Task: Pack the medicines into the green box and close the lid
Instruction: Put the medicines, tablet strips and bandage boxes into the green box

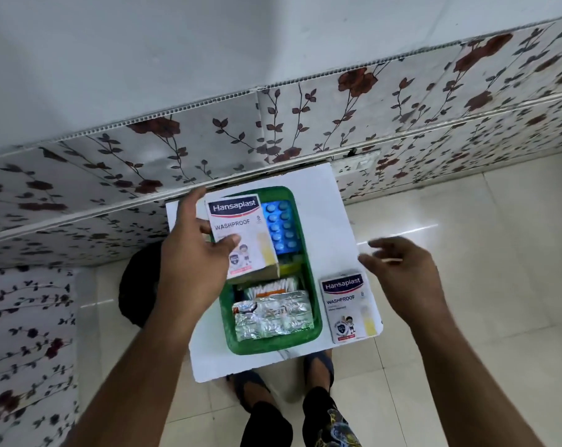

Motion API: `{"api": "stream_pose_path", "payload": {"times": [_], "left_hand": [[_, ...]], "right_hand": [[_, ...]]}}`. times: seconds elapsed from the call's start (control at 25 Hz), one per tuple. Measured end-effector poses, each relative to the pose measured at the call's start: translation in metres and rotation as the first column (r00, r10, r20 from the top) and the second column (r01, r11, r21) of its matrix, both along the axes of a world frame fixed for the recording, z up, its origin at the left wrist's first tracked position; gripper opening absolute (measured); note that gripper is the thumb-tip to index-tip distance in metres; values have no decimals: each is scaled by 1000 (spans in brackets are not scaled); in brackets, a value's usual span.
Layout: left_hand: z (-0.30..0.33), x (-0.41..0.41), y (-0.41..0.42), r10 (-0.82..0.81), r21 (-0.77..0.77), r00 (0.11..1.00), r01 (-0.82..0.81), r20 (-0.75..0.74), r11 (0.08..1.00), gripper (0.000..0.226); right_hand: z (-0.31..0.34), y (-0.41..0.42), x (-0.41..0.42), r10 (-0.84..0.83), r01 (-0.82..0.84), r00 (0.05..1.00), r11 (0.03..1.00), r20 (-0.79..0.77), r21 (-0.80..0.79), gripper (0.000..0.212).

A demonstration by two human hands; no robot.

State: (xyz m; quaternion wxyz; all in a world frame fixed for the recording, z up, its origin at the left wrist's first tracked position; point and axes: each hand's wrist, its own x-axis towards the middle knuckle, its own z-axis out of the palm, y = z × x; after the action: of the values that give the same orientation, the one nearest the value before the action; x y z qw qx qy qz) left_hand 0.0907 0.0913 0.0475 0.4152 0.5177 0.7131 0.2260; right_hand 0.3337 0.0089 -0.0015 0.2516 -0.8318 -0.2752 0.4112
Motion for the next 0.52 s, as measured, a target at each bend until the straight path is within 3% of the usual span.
{"api": "stream_pose_path", "payload": {"times": [0.04, 0.12, 0.2, 0.28, 0.36, 0.52], "left_hand": [[-8, -5, 4, -30, 17, 994, 32, -103, 999, 68], [-22, -6, 8, -151, 46, 926, 178, -346, 983, 66], [-29, 0, 7, -221, 42, 814, 287, -537, 957, 64], [-30, 4, 2, -236, 29, 722, 334, -650, 942, 63], [-33, 3, -3, -231, 38, 643, 376, -730, 926, 62], [-45, -7, -3, -259, 74, 616, 461, -744, 884, 49]], "right_hand": [[-15, -9, 3, 85, -74, 993, 989, 84, -131, 43], [-41, -25, 2, 238, -191, 966, 922, 103, -336, 72], [-58, -34, -5, 325, -251, 939, 872, 114, -419, 87], [-63, -37, -11, 350, -256, 922, 872, 164, -418, 77], [-61, -39, -13, 355, -260, 915, 882, 193, -392, 50], [-51, -42, -16, 334, -236, 917, 895, 219, -378, 20]]}}
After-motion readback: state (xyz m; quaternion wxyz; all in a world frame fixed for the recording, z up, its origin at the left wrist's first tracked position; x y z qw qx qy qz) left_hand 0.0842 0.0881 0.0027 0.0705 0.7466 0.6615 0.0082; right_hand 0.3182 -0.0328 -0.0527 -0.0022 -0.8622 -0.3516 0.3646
